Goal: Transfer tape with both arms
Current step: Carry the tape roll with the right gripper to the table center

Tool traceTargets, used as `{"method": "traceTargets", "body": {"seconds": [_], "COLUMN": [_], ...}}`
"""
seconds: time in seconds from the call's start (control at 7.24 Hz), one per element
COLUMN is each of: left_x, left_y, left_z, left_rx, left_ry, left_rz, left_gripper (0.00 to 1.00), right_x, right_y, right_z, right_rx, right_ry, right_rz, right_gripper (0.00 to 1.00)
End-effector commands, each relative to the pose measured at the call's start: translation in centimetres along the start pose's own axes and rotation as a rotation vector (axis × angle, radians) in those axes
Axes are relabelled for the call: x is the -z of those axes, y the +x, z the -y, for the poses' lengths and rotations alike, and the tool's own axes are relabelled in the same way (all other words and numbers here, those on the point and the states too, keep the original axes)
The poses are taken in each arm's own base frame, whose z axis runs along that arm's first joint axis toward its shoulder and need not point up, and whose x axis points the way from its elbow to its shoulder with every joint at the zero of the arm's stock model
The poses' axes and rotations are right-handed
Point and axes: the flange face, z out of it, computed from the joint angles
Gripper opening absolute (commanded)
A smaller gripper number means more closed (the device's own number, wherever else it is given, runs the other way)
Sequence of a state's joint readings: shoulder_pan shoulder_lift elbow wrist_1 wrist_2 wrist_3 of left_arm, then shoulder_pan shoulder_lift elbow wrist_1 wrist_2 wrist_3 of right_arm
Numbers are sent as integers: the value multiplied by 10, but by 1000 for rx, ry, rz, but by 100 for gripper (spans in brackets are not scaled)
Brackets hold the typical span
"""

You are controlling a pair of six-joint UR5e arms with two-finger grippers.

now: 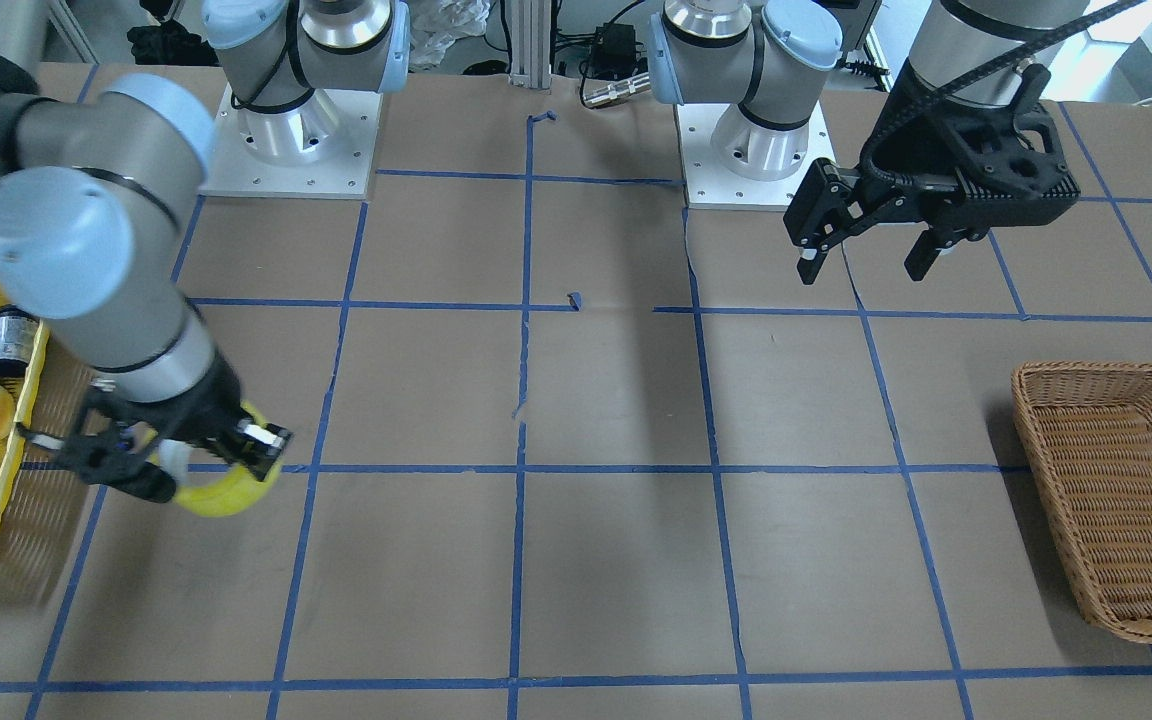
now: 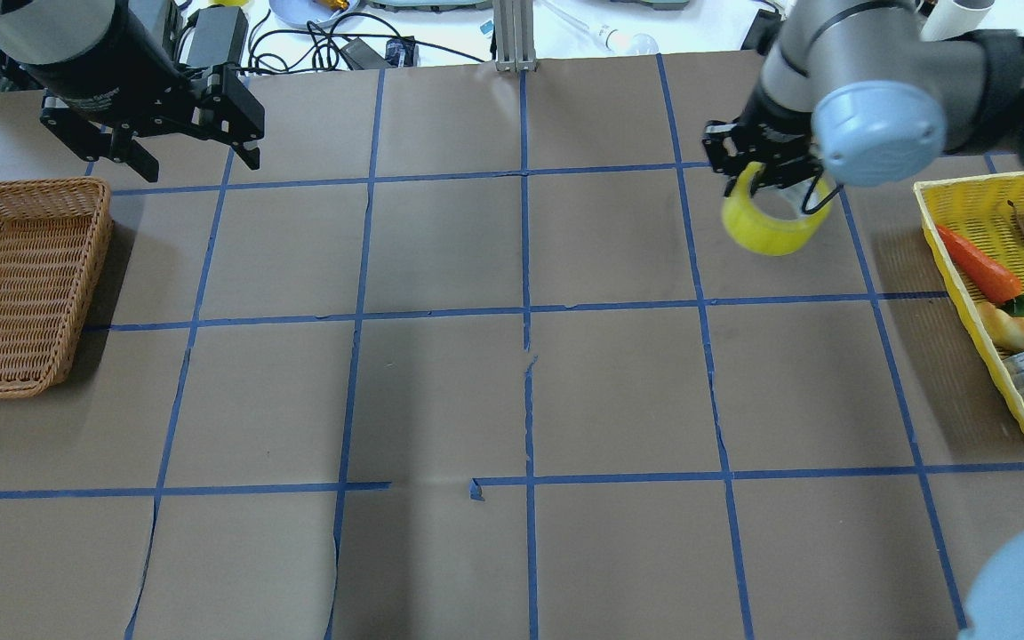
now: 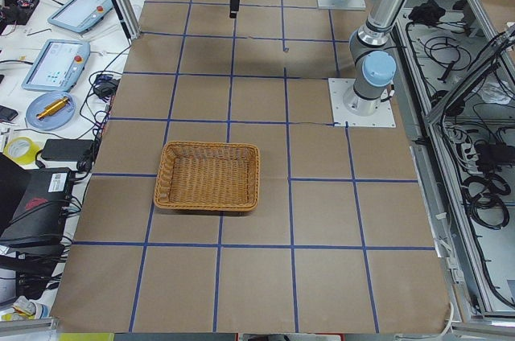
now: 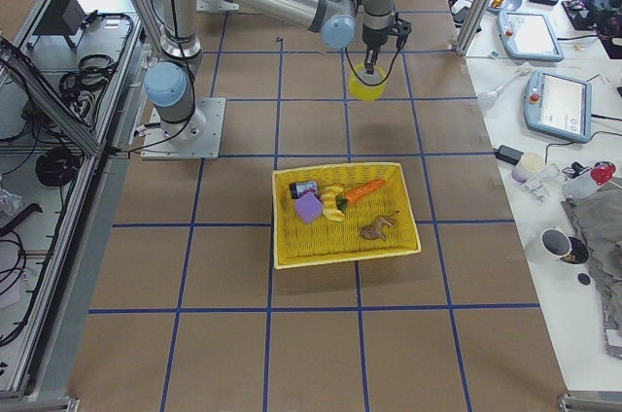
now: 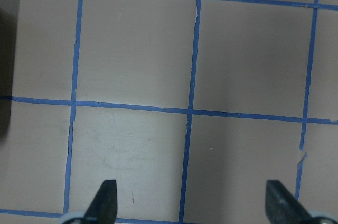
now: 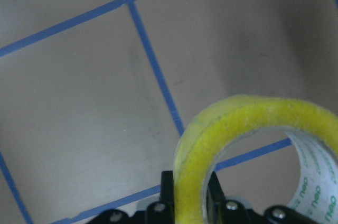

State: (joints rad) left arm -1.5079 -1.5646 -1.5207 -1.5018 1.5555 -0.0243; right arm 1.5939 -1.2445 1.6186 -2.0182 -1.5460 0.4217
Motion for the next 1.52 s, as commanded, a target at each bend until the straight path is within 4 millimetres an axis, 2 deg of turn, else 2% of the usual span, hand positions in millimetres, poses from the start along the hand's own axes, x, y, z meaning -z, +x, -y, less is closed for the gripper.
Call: {"method": "traceTargets", "body": {"seconds": [0.0, 0.28, 0.41, 0.55, 0.69, 0.83, 0.97, 1.11, 1.24, 1.38], "left_x": [-1, 0, 0, 0, 0, 0, 0, 0, 0, 0], "left_y": [0, 0, 0, 0, 0, 0, 0, 0, 0, 0], "left_z": [0, -1, -1, -1, -1, -1, -1, -1, -1, -1], "left_rx": [-1, -1, -1, -1, -1, -1, -1, -1, -1, -1], "left_ry": [-1, 0, 0, 0, 0, 0, 0, 1, 0, 1], "left_rz": [0, 0, 0, 0, 0, 0, 0, 1, 0, 1], "left_gripper": [100, 100, 100, 100, 100, 100, 100, 100, 100, 100], "right_x": [-67, -74, -77, -87, -101, -107, -108, -105, -91, -60], "right_y": [-124, -161, -171, -177, -183, -180, -180, -182, -182, -174], "right_z": [-81, -125, -140, -159, -189, -201, -204, -205, -202, -184], "right_rx": [-163, -187, -209, -203, -200, -192, -198, -217, -213, -222], "right_ry": [-28, -37, -55, -92, -107, -112, -118, -111, -86, -33], "right_rz": [-6, -11, -7, -9, -43, -52, -61, -54, -44, -19], "right_gripper": [0, 0, 0, 0, 0, 8, 65, 97, 100, 100]}}
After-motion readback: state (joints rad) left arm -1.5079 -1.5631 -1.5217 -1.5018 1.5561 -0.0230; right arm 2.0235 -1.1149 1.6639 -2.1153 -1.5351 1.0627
